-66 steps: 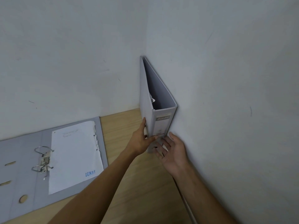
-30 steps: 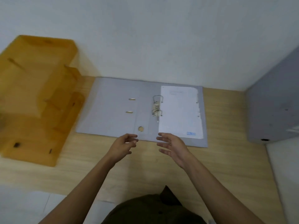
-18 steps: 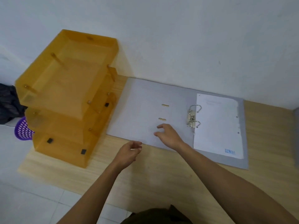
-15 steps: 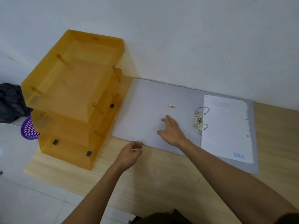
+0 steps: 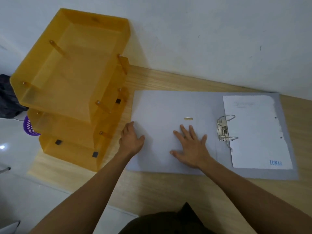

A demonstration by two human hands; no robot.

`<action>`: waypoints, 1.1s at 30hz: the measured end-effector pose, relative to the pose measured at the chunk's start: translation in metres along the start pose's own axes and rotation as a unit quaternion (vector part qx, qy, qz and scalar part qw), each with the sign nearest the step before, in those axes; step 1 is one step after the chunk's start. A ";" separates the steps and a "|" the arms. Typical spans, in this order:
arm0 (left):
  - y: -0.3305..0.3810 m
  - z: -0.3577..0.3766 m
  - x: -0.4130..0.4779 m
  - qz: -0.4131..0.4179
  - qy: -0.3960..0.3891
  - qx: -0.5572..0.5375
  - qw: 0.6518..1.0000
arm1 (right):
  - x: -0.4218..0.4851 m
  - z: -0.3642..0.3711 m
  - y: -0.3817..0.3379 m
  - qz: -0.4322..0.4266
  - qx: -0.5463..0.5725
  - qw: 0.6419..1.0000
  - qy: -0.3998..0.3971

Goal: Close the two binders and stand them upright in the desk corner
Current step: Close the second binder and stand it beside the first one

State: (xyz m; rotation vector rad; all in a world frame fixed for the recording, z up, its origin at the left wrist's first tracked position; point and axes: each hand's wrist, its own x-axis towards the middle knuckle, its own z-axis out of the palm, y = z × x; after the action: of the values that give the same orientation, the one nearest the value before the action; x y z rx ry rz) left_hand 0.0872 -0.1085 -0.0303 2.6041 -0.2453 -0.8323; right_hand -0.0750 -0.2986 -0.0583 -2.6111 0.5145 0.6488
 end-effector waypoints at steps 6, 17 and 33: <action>0.012 0.023 -0.010 -0.068 0.070 -0.123 0.988 | -0.037 0.008 -0.006 0.043 0.069 0.997 0.008; -0.030 0.016 -0.048 -0.137 -0.044 -0.366 0.919 | -0.013 -0.004 -0.053 0.060 0.224 0.968 -0.090; 0.095 -0.062 -0.103 0.036 -0.255 -0.628 0.734 | -0.059 -0.125 -0.096 0.039 0.605 0.794 -0.053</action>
State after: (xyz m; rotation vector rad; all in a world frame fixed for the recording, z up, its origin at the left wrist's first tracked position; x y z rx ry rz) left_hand 0.0358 -0.1465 0.1096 1.0627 0.0847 -1.1137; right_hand -0.0365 -0.2592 0.1013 -1.3259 0.6881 0.2876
